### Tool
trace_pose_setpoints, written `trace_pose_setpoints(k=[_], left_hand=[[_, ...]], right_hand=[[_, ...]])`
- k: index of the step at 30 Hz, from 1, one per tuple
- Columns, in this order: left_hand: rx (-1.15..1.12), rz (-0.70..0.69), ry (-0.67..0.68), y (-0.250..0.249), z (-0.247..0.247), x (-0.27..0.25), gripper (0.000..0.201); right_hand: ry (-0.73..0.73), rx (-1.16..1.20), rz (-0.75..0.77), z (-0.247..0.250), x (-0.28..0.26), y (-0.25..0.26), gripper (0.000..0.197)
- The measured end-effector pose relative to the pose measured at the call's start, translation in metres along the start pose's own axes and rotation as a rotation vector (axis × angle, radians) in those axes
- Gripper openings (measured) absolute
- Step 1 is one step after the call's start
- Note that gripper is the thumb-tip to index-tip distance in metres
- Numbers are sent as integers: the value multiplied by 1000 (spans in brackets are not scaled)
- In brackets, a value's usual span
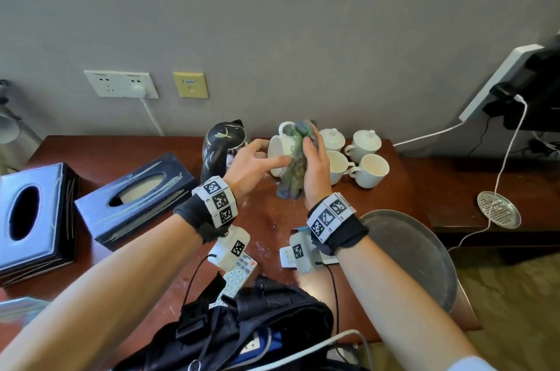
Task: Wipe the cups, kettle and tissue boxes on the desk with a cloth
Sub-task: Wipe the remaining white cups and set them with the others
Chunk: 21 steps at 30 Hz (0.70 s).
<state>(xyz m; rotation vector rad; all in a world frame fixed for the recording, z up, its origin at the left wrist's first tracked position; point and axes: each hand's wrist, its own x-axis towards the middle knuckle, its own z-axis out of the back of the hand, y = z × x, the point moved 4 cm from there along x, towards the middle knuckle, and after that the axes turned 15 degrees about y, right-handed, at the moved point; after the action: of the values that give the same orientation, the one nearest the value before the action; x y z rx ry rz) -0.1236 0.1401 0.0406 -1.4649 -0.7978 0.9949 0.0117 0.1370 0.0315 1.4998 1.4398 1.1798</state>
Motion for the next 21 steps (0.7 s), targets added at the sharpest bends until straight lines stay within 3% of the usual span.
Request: trace_pose_setpoints(k=[4,8,12,14,18,21], left_hand=[[351,-48,45,-7,-1,-1,70],[610,-53,15,-11,2,-2,72],[541,-1,18,1,7,1,81],[437,22,11,3,9,1,85],[221,31,30,2,8,-1,91],[104,19,63,4,3,-3,79]], right_hand=[[-121,253,-221,5,-3,-8,39],[-140,22,-265,15,-7,-4,31],[-90,-391,-251,26,-11,10,25],[-78,-485,-248,33,-13,12,28],[-215,-242,-245,48,-17,12,23],[-228,-53,-271,49,-15,9,18]])
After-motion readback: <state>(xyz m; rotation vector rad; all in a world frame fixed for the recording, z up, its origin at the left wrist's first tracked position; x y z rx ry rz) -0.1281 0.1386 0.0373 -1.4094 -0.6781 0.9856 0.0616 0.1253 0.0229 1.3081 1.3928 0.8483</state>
